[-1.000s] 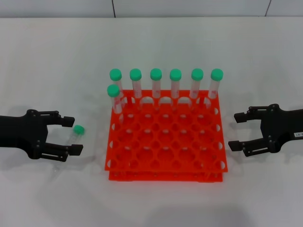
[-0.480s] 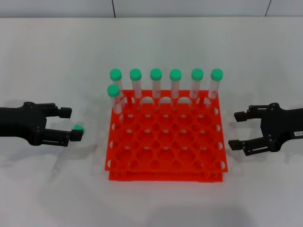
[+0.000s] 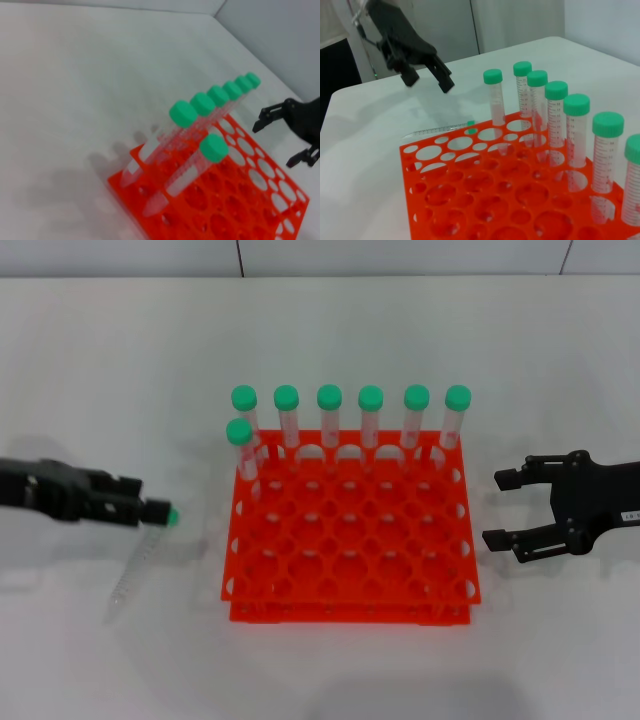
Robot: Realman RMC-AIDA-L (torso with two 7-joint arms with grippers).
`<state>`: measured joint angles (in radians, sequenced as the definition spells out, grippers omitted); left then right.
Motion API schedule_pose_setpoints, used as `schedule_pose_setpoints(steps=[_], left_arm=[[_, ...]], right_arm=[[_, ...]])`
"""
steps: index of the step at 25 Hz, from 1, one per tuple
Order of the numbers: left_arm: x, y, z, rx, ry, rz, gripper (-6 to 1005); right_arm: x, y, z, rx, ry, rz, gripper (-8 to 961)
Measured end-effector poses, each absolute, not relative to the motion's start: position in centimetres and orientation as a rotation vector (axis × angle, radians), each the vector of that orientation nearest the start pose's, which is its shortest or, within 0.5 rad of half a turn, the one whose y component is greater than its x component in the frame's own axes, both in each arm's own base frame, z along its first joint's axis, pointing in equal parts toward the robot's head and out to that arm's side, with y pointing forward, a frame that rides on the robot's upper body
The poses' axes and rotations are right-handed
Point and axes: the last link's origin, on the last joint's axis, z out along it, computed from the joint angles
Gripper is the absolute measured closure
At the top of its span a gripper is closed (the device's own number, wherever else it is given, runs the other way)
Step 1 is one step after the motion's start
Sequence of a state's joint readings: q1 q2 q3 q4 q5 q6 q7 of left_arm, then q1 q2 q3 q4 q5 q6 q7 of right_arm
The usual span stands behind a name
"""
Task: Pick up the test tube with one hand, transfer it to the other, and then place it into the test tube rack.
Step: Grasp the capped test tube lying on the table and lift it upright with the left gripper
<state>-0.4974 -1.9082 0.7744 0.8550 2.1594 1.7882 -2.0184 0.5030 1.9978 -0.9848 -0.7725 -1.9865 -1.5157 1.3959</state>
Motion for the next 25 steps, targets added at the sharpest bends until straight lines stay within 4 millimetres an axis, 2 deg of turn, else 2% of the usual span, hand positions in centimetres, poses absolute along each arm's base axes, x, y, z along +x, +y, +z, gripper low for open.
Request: schedule_pose_setpoints(steps=[5, 11, 15, 20, 25], left_arm=[[-27.3, 33.2, 10.0, -2.646, -1.479, -0.187, 177], [-25.9, 35.0, 10.2, -2.612, -1.554, 0.144, 184], [-24.9, 35.7, 9.5, -2.591, -1.554, 0.355, 189], [-24.4, 35.9, 7.6, -2.552, -1.539, 0.614, 195], [-24.3, 36.0, 6.4, -2.524, -1.531, 0.69, 201]], right_arm=[[26.3, 33.4, 1.0, -2.898, 0.386, 0.362, 111], [26.2, 33.6, 0.9, -2.891, 0.379, 0.361, 111], [26.0, 33.7, 0.9, -2.887, 0.369, 0.36, 111], [25.8, 33.8, 0.9, -2.885, 0.366, 0.374, 112], [25.7, 33.8, 0.8, -2.888, 0.365, 0.376, 112]])
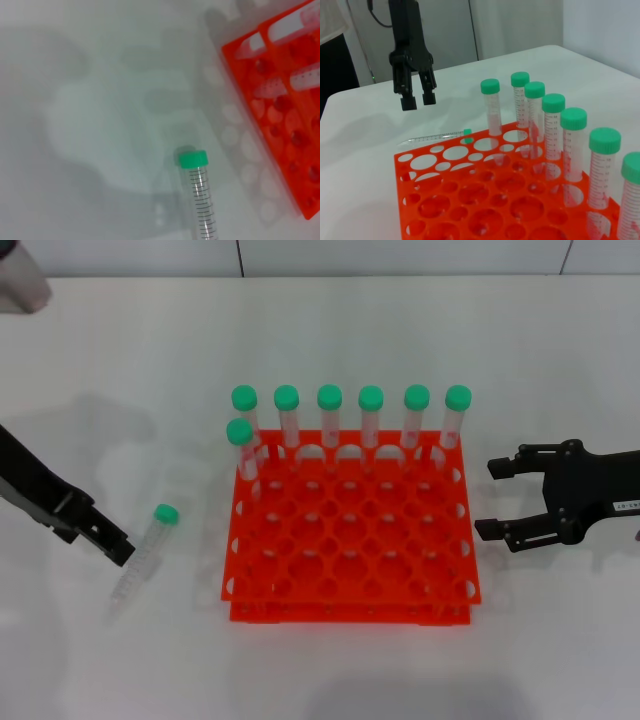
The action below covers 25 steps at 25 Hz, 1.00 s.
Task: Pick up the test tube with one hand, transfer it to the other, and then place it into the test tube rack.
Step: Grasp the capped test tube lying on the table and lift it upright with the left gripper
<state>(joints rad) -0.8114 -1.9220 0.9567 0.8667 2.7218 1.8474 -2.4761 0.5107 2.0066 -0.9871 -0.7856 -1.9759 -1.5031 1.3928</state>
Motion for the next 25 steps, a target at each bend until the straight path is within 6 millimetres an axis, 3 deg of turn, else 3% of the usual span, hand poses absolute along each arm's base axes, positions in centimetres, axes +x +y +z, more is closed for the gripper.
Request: schedule_pose_setpoints(steps=[25], left_arm=[[-23.7, 35.3, 3.2, -2.511, -1.521, 0.812, 232]], right_arm=[[25.3, 33.3, 0.7, -2.916, 0.334, 0.42, 112]])
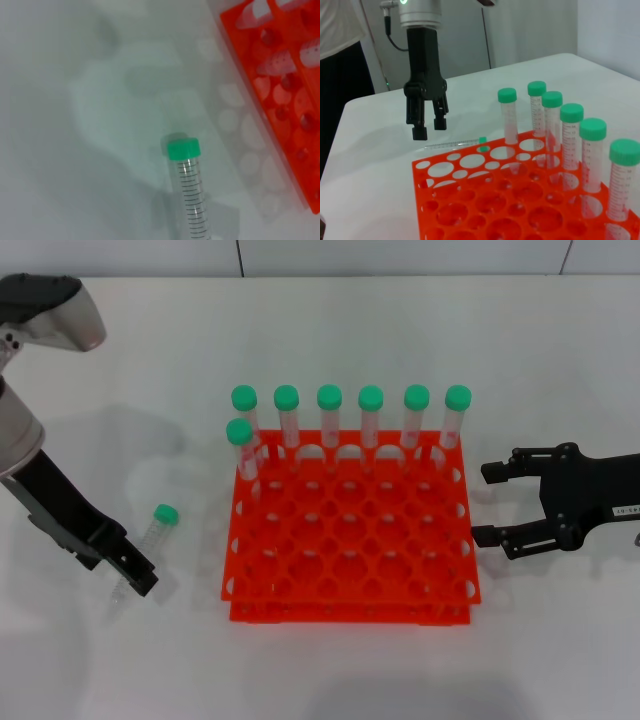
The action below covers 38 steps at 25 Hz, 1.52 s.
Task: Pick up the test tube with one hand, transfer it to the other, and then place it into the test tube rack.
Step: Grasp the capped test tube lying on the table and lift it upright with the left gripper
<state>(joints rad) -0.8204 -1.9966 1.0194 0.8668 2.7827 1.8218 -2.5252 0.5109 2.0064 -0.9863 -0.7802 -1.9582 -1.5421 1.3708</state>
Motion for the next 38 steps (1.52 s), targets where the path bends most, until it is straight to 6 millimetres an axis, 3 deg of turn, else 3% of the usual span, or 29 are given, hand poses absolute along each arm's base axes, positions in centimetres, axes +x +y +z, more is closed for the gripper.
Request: schedule_pose_setpoints(steps=[38], left_arm=[[-23.9, 34.9, 0.6, -2.477, -1.461, 0.942, 278]], right_arm=[[25.3, 33.4, 0.7, -2.915, 0.332, 0.423, 111]])
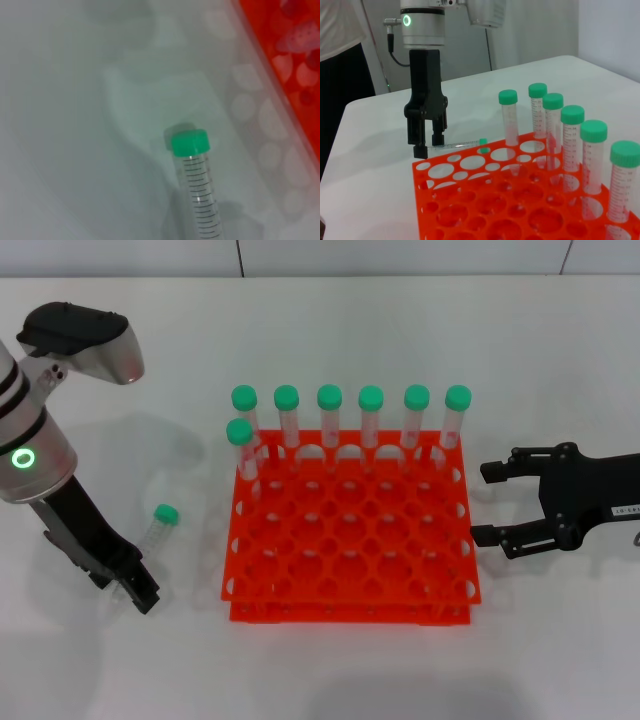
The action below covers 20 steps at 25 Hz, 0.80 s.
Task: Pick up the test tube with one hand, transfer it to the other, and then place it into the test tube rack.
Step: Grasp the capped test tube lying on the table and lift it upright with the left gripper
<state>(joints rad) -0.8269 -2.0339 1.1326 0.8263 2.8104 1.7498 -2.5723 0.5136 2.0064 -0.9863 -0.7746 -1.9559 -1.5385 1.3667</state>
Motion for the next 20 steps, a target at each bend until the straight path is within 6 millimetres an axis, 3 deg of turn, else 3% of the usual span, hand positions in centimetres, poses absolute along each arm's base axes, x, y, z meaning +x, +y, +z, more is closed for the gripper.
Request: schedule_pose_setpoints(steps=[4, 9, 20], left_arm=[[-24.25, 34.82, 0.56, -2.454, -1.463, 0.959, 283], [-24.31, 34.66, 0.07, -2.455, -1.464, 0.966, 477], [-24.27, 34.66, -0.11, -2.455, -1.464, 0.965, 550]], right_arm=[[25.43, 33.3, 0.67, -2.914, 0.338, 0.422, 112], [25.47, 33.33, 0.67, -2.91, 0.339, 0.42, 112], [25.44, 33.4, 0.63, -2.908, 0.328, 0.418, 112]])
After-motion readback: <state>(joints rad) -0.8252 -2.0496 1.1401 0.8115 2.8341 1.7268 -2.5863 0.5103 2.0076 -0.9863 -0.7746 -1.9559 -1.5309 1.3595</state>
